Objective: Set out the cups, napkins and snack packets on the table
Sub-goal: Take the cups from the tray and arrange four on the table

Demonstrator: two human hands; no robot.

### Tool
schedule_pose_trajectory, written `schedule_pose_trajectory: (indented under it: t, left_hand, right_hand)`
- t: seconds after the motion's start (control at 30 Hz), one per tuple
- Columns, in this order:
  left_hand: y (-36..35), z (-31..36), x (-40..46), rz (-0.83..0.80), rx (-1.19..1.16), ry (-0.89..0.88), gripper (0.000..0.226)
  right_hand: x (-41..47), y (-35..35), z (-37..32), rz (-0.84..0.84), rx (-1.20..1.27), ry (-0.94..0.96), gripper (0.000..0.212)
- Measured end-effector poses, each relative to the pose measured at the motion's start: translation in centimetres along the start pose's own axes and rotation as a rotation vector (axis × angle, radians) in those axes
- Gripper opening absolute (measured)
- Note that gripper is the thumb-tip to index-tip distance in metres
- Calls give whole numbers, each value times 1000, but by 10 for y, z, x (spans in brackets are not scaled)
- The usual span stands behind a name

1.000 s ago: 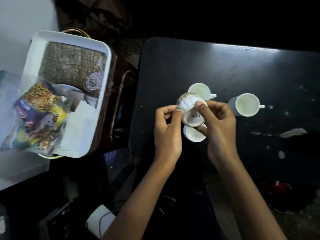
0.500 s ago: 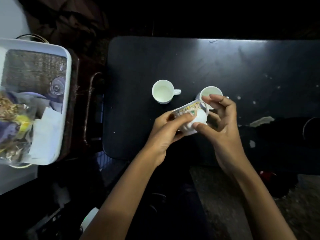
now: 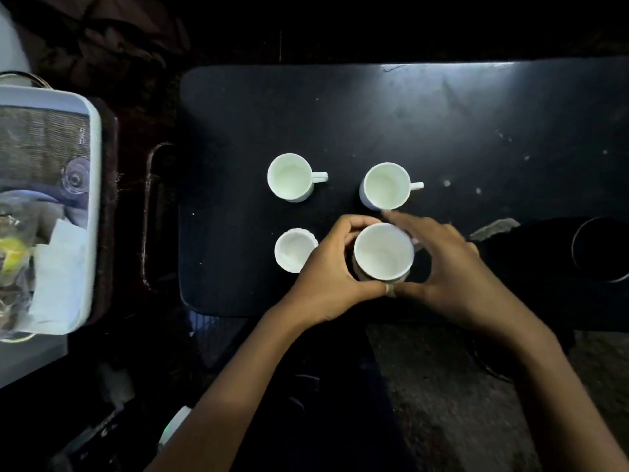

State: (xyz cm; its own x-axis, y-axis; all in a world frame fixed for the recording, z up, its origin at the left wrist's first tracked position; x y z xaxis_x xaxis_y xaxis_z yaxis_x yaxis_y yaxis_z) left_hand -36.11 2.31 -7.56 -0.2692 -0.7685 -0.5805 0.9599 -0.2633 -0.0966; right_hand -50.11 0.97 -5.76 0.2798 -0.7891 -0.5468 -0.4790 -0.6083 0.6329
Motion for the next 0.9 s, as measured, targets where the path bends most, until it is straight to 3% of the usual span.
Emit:
schedule_pose_trajectory:
  t: [0.17, 0.3, 0.5, 0.9]
  left_hand:
    - [-11, -7, 7, 39, 265, -66, 65]
    - [-15, -20, 15, 178, 615, -108, 61]
    - [-25, -41, 31, 224, 977, -127, 63]
    - [-33, -50, 42, 155, 1097, -103, 72]
  right_hand:
    - [4, -16, 16, 121, -134, -8, 78]
    - [6, -34, 26, 258, -159, 11, 64]
    - [15, -59, 39, 342, -211, -40, 57]
    - [23, -76, 62, 236, -157, -130, 62]
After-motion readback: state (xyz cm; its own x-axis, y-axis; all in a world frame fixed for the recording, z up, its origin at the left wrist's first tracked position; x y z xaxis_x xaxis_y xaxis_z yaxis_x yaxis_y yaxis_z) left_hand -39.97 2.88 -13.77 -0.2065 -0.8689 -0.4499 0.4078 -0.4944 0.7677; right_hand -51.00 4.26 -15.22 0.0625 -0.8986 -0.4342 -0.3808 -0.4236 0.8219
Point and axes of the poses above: each hand's wrist, its own x-axis towards the middle knuckle, its own y-axis out of the back of the hand, z = x × y, the point moved 6 cm from there along x, towards the middle knuckle, and after that the axes turned 7 degrees about -x, right-handed, at the moved point
